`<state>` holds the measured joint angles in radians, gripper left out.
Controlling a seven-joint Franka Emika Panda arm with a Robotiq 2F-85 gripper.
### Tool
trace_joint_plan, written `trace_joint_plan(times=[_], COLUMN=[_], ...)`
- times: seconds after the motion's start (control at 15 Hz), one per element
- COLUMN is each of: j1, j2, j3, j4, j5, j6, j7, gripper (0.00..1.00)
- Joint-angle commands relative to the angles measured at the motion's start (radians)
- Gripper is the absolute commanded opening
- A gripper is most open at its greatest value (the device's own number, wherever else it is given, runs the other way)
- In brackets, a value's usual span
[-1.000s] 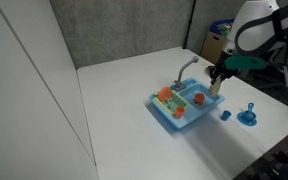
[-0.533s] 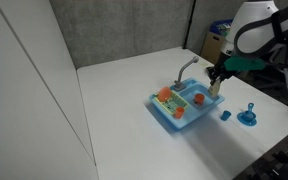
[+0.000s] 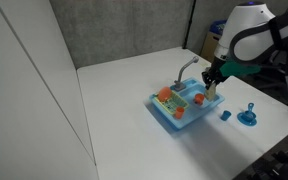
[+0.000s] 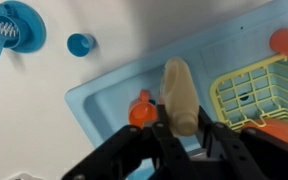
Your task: Move the toy bottle from the table to the sink
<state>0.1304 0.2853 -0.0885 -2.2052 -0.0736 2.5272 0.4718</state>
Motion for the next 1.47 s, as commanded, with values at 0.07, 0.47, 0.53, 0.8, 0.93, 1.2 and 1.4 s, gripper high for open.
trace_joint_plan(times=[0.07,0.47,0.53,0.8,0.93,1.2,1.4], j1=[0.015,0.037,0.040,0.053,0.060,0.069,0.077], j2=[-0.009,-0.001,0.002,0.013,0.021,0.049,0.065], j3=[0.013,0.029,0.031,0.038,0.038,0.038,0.034], j4=[-0.045,-0.090,-0.094,-0.098,-0.094,-0.076,-0.060], j5=[-0.024,-0.018,-0.016,-0.015,-0.014,-0.006,-0.008], j6=[0.050,0.126,0.138,0.170,0.182,0.205,0.209], j7=[0.016,0.007,0.004,0.004,0.002,-0.005,-0.003], gripper=[0.10,0.10,0.10,0.10,0.10,0.10,0.10])
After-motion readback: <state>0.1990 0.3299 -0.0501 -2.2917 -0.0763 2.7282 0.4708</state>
